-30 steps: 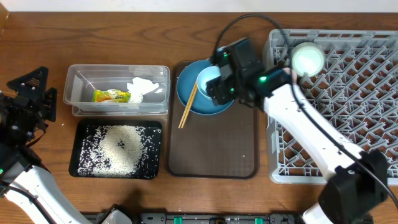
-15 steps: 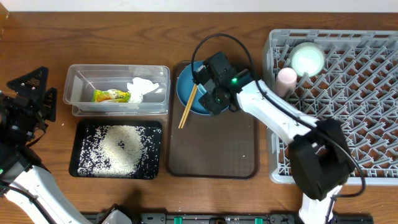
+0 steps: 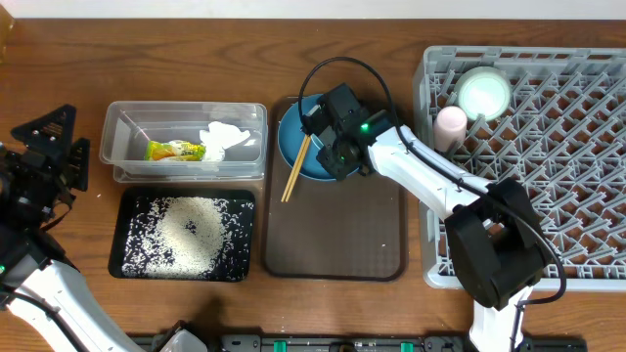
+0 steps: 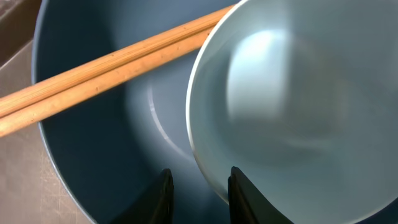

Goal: Sort waste into correct bins and load items into the dishwasher rack
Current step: 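Grasp the light blue bowl's rim with the right gripper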

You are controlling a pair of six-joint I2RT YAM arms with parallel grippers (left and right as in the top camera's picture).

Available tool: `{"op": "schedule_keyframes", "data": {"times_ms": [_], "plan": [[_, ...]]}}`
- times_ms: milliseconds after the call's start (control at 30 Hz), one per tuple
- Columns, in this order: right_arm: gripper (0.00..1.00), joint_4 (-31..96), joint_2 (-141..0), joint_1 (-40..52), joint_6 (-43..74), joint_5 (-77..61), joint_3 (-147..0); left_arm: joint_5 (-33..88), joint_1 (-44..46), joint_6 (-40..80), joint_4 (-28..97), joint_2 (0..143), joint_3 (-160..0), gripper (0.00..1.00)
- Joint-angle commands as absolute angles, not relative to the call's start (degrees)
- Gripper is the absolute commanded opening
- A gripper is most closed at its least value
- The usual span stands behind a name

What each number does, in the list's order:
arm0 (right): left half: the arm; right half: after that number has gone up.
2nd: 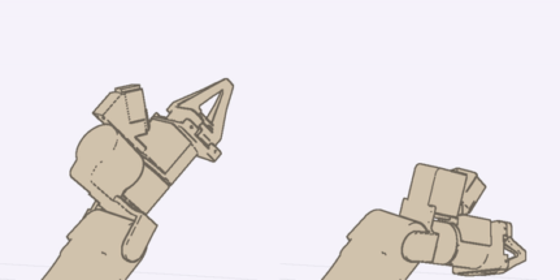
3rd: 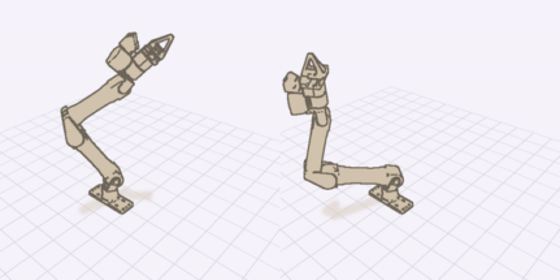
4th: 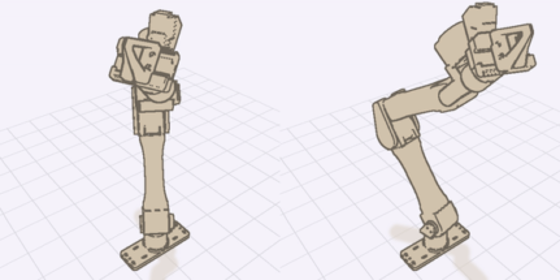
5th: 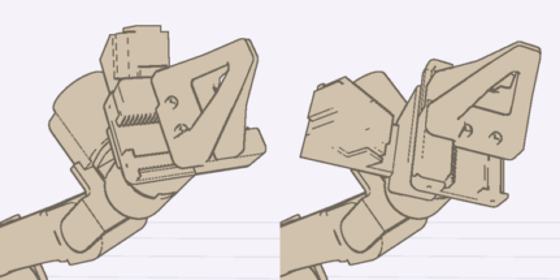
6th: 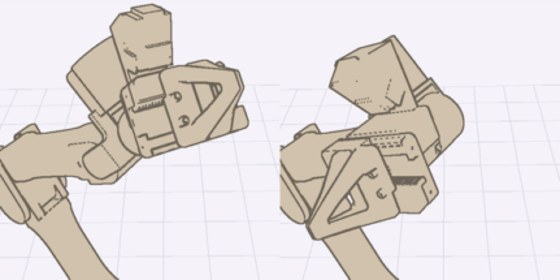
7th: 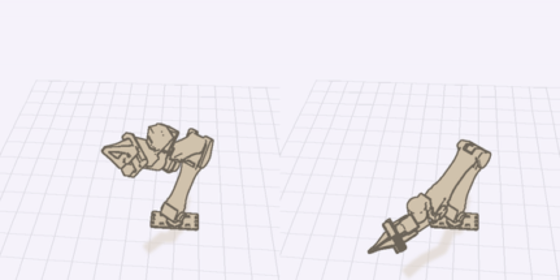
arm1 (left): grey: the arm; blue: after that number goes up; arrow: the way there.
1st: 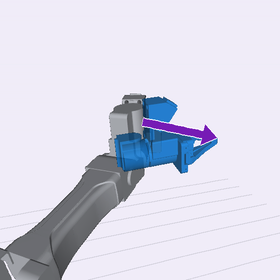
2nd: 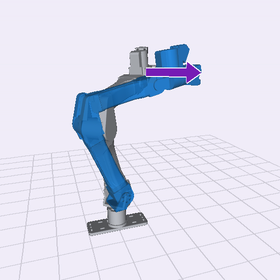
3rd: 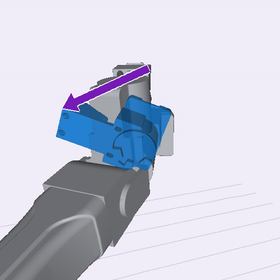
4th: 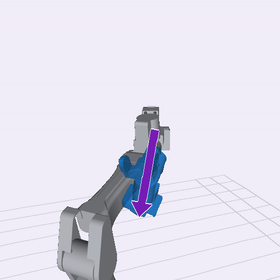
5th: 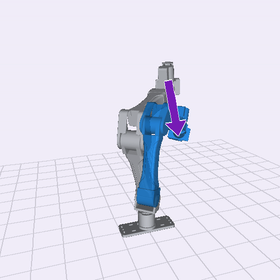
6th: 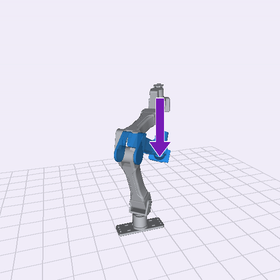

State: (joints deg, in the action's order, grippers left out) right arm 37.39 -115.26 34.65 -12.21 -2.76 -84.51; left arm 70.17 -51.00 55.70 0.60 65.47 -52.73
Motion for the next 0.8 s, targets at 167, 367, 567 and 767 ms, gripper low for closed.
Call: {"op": "schedule_keyframes", "data": {"times_ms": [167,367,567,767], "plan": [[0.31,38.0,-115.6,35.1,-12.5,-1.9,-84.1,70.9,-51.2,55.8,0.4,65.5,-53.5,0.95],[0.32,38.9,-115.6,35.1,-12.5,-1.9,-84.1,70.9,-51.2,55.8,0.4,65.5,-53.5,0.95],[0.29,39.0,-115.6,35.1,-12.5,-1.9,-84.1,70.9,-51.2,55.8,0.4,65.5,-53.5,0.95],[0.29,38.2,-116.2,35.1,-12.5,-1.9,-84.1,70.9,-51.2,55.8,0.4,65.5,-53.5,0.95]]}}
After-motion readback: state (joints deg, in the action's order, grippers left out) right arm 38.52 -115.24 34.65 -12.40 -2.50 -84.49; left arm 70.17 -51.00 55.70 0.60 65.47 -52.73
